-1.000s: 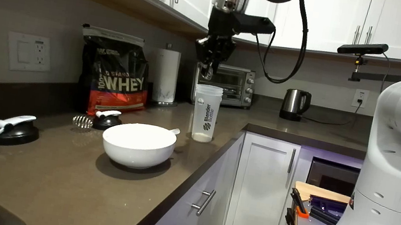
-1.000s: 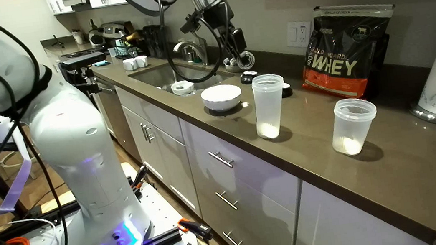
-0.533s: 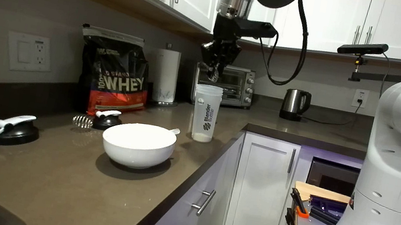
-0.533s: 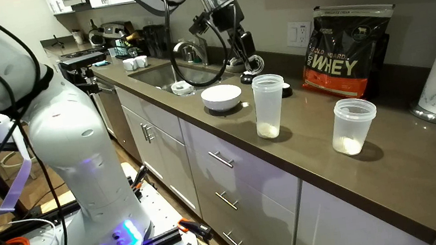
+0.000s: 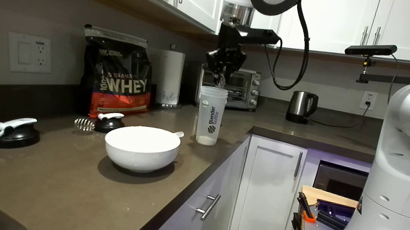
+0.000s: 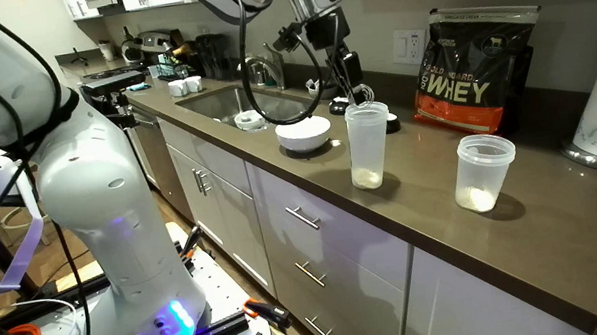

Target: Put the silver object on the left inside one of the clear bottles on the right

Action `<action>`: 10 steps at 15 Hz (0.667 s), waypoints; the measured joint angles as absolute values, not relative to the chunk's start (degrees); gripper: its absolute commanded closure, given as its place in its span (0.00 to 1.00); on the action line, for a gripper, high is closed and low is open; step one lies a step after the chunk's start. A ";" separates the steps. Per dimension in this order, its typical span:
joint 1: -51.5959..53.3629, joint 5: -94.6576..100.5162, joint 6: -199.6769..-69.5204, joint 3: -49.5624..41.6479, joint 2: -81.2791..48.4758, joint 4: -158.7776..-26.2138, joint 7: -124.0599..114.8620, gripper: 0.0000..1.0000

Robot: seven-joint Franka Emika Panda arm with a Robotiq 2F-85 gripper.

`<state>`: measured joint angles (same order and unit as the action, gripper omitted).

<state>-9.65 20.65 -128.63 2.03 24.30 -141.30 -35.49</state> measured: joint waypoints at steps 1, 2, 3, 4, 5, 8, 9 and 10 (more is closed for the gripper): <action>-9.67 20.65 -128.63 1.82 23.55 -140.79 -35.49 0.65; -9.67 20.65 -128.63 1.67 22.81 -140.21 -35.49 0.40; -9.67 20.65 -128.64 1.56 22.04 -139.62 -35.49 0.39; -9.67 20.65 -128.64 1.48 21.33 -139.05 -35.49 0.33; -9.67 20.65 -128.64 1.43 20.61 -138.47 -35.49 0.27; -9.65 20.65 -128.64 1.42 18.96 -137.02 -35.49 0.07; -9.63 20.65 -128.64 1.42 18.56 -136.62 -35.49 0.02; -9.61 20.65 -128.64 1.42 18.26 -136.27 -35.49 0.01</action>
<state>-9.61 20.65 -128.64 1.42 18.26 -136.27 -35.49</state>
